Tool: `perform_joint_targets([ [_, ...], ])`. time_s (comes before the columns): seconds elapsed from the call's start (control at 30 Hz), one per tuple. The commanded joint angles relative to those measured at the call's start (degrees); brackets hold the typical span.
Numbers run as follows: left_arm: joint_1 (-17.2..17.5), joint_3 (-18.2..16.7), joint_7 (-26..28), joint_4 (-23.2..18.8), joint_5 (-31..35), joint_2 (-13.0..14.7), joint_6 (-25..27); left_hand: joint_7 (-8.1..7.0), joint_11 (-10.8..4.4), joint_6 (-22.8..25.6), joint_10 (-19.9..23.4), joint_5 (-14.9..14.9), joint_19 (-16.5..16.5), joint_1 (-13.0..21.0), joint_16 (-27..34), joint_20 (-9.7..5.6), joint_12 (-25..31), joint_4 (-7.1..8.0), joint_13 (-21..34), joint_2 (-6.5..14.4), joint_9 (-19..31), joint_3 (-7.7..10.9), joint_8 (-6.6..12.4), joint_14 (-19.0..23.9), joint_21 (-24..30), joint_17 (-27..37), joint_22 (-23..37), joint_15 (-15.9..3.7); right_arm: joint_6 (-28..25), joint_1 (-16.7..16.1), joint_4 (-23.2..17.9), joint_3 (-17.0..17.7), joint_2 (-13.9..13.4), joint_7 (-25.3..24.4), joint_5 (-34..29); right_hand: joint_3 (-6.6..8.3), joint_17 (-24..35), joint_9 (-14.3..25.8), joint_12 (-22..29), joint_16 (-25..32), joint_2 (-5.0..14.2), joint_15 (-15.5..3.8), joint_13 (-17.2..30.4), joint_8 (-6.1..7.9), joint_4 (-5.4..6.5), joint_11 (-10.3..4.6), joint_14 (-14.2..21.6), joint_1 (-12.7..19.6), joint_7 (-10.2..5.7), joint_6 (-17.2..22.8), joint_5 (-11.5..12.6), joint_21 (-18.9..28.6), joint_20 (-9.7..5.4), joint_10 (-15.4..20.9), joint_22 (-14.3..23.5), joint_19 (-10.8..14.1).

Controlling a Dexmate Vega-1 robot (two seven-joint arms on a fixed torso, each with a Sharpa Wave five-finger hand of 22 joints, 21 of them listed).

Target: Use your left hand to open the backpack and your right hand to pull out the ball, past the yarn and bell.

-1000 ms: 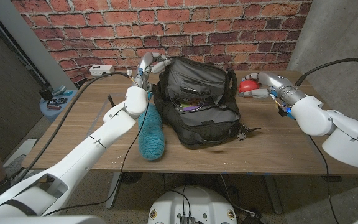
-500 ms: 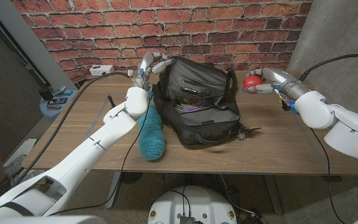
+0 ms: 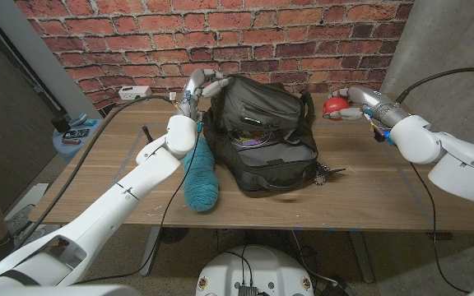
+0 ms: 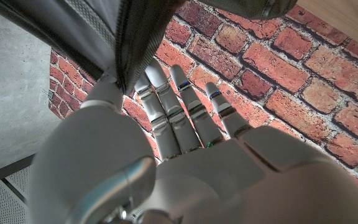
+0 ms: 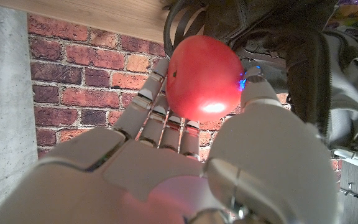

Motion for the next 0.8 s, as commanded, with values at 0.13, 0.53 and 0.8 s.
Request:
perform_joint_targets([
  [0.13,0.7,-0.7,-2.7,-3.7,-2.3,1.0,0.6,-0.13,-0.32,-0.3,0.3,-0.1,-0.5,4.6,-0.3,-0.15,-0.2,-0.13,0.4,4.5,0.0,-0.02,0.17,-0.4,0.2,0.2,0.2,-0.01,1.7,5.1,4.1,-3.6,-1.2,0.2,0.6,0.29,0.2,0.2,0.3,-0.1,0.50,-5.54,0.2,-0.15,-0.29,-0.52,0.7,0.7,-0.20,0.6,0.4,-0.1,-3.62,0.3,0.2,0.3],
  [0.53,1.4,-1.6,-5.6,-6.7,-4.3,2.6,1.4,-0.22,-0.27,-0.3,0.4,-0.1,-0.8,4.6,-0.6,-0.11,-0.3,-0.13,0.4,4.5,0.0,-0.05,0.15,-0.7,0.1,0.3,0.2,0.20,2.5,8.1,6.2,-6.5,-0.2,-0.2,0.9,0.33,0.4,0.2,0.5,-0.1,0.65,-5.63,0.3,-0.11,-0.33,-0.70,0.9,1.1,-0.31,0.9,0.4,-0.1,-3.68,0.4,0.2,0.4],
  [0.8,0.9,-2.3,-9.9,-7.8,-7.8,4.4,2.7,-0.21,-0.18,-0.4,0.2,-0.1,-1.0,4.6,-0.8,0.01,-0.5,-0.10,0.4,4.6,0.0,-0.05,0.11,-1.1,0.1,0.3,0.2,0.62,2.6,9.8,7.3,-8.3,0.2,0.0,1.0,0.30,0.5,0.2,0.5,-0.2,0.61,-5.63,0.3,-0.15,-0.29,-0.60,1.0,1.2,-0.31,0.9,0.3,-0.1,-3.71,0.4,0.2,0.4],
])
